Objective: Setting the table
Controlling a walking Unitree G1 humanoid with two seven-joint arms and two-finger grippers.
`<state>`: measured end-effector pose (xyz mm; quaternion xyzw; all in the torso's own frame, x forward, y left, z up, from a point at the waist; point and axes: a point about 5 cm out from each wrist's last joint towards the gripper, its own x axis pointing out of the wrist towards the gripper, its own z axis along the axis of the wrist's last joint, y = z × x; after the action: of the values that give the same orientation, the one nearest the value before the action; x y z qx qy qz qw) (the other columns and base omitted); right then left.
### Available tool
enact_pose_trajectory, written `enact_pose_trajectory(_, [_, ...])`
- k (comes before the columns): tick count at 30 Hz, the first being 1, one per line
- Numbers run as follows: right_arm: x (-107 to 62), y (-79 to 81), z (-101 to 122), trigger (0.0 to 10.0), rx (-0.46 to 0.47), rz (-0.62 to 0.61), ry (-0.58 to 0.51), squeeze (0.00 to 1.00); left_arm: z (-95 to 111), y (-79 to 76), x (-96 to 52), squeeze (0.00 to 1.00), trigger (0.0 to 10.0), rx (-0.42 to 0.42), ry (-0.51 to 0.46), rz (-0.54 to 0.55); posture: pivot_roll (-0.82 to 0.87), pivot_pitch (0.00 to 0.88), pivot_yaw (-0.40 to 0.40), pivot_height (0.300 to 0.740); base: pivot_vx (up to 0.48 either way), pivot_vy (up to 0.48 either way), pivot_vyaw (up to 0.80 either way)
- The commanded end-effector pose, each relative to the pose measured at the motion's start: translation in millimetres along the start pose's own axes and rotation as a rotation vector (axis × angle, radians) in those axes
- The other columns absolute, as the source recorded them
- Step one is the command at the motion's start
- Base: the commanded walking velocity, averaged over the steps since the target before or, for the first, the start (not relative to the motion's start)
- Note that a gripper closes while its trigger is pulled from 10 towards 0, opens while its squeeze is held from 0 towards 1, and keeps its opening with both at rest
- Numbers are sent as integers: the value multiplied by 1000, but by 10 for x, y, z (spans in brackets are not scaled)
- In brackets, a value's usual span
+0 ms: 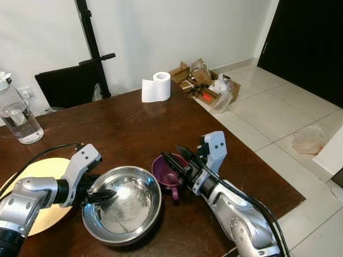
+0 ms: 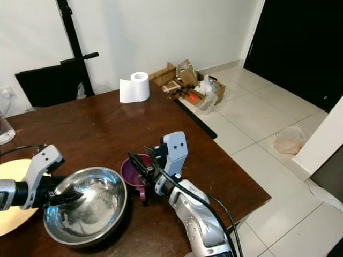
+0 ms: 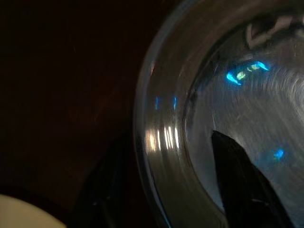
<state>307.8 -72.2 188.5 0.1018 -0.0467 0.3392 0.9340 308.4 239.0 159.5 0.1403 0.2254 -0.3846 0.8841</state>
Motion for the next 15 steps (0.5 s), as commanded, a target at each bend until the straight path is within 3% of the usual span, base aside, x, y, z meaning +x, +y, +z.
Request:
enact_pose_trajectory(1, [-25, -9, -23, 10000, 4, -6, 1, 0, -102, -32, 25, 0, 0, -21, 39, -5, 54, 144, 103, 740, 0, 0, 0])
enact_pose_trajectory(15, [-20, -15, -23, 10000, 1, -11, -3, 0, -112, -45, 9, 0, 0, -48, 33, -4, 55, 138, 107, 740, 0, 0, 0])
